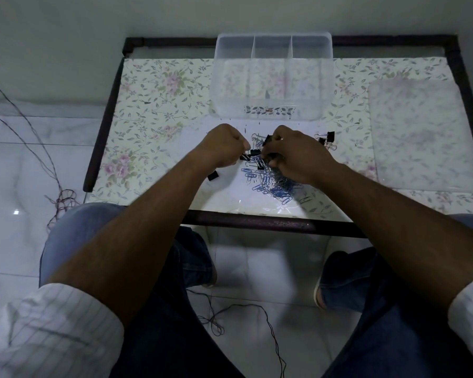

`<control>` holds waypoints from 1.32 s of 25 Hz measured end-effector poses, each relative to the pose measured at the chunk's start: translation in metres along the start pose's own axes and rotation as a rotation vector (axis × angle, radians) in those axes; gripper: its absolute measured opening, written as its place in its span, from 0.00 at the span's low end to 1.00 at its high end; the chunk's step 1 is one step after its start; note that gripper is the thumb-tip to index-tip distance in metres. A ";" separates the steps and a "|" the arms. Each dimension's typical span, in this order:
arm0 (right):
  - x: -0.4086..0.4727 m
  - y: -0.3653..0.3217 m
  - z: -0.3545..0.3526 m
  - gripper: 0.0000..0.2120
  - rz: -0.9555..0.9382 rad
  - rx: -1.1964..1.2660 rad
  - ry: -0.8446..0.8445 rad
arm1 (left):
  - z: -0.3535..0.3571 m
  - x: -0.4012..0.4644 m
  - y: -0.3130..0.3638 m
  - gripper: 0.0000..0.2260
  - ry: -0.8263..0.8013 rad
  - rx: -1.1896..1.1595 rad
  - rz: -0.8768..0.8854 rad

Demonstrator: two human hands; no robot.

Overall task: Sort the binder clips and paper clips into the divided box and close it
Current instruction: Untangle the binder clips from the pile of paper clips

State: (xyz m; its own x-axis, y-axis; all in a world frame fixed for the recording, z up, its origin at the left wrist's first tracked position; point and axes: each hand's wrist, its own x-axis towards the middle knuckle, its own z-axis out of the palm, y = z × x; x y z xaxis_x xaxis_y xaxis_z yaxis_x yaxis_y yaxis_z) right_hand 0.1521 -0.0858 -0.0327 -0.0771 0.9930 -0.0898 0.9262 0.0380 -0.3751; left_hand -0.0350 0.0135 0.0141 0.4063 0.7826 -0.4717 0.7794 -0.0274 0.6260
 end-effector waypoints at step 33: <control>0.002 0.038 -0.051 0.14 0.411 0.242 0.051 | 0.038 0.005 -0.018 0.13 0.251 0.446 0.171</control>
State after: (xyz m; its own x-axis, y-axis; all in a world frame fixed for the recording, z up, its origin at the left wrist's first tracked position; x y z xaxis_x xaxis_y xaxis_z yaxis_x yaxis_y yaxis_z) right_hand 0.2061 -0.0763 0.0001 0.3009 0.9249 -0.2325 0.7631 -0.3797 -0.5230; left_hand -0.0287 -0.0055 -0.0228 0.4608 0.8672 -0.1889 0.8613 -0.3856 0.3309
